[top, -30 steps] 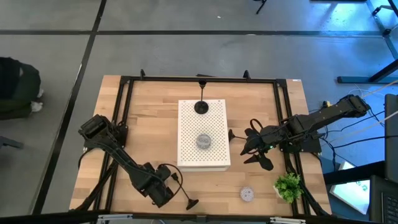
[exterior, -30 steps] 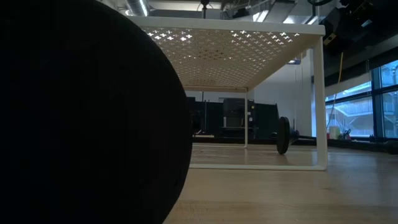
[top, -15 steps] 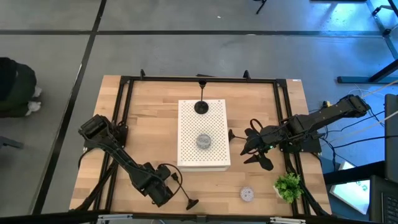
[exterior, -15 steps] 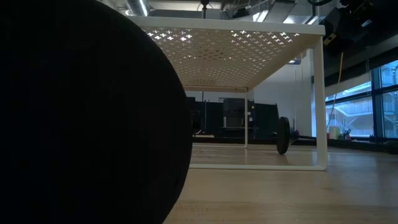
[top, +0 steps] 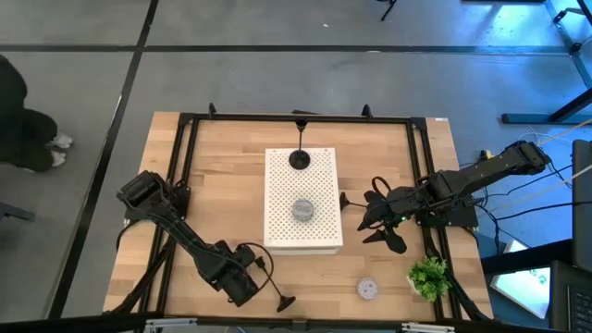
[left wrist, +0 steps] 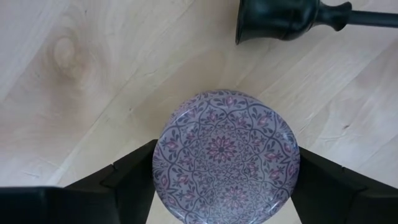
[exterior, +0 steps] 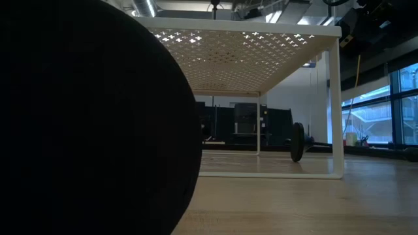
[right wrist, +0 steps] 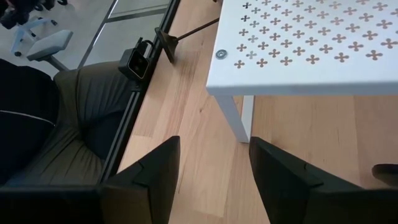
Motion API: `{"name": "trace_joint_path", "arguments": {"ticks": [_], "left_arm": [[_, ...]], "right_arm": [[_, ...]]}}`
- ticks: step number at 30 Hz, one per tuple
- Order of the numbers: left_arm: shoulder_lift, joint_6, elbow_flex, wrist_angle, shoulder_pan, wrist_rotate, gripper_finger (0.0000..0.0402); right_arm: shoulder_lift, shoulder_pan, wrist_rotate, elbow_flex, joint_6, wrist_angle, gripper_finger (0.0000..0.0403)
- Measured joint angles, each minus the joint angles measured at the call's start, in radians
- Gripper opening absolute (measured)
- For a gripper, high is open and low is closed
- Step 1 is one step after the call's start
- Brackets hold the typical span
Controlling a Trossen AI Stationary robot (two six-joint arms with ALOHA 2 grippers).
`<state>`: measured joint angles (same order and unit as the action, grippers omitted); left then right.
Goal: Pick & Place candle stick holders
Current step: Put the left pink patterned scented candle on the shelf
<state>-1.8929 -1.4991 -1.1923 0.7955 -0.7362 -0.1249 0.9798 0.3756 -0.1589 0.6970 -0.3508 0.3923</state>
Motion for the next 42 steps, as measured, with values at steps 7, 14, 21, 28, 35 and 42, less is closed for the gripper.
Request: {"name": "trace_joint_path", "arguments": {"ticks": [7, 14, 21, 28, 35, 42], "left_arm": [[-0.02, 0.004, -0.039, 0.054, -0.001, 0.031, 0.0293], [-0.019, 0.024, -0.19, 0.247, -0.006, 0.037, 0.0293], [-0.021, 0.059, -0.243, 0.285, 0.0, 0.033, 0.0292], [-0.02, 0.095, -0.392, 0.447, 0.021, 0.04, 0.0292], [-0.018, 0.232, -0.638, 0.659, 0.1, -0.048, 0.0292], [-0.018, 0.476, -0.775, 0.687, 0.266, -0.082, 0.0292]], "right_arm": [[0.0, 0.0, 0.0, 0.0, 0.0, 0.0, 0.0195], [0.0, 0.0, 0.0, 0.0, 0.0, 0.0, 0.0195], [0.0, 0.0, 0.0, 0.0, 0.0, 0.0, 0.0195], [0.0, 0.0, 0.0, 0.0, 0.0, -0.001, 0.0195], [0.0, 0.0, 0.006, 0.0, 0.0, -0.011, 0.0195], [0.0, 0.0, 0.006, 0.0, 0.0, -0.009, 0.0195]]}}
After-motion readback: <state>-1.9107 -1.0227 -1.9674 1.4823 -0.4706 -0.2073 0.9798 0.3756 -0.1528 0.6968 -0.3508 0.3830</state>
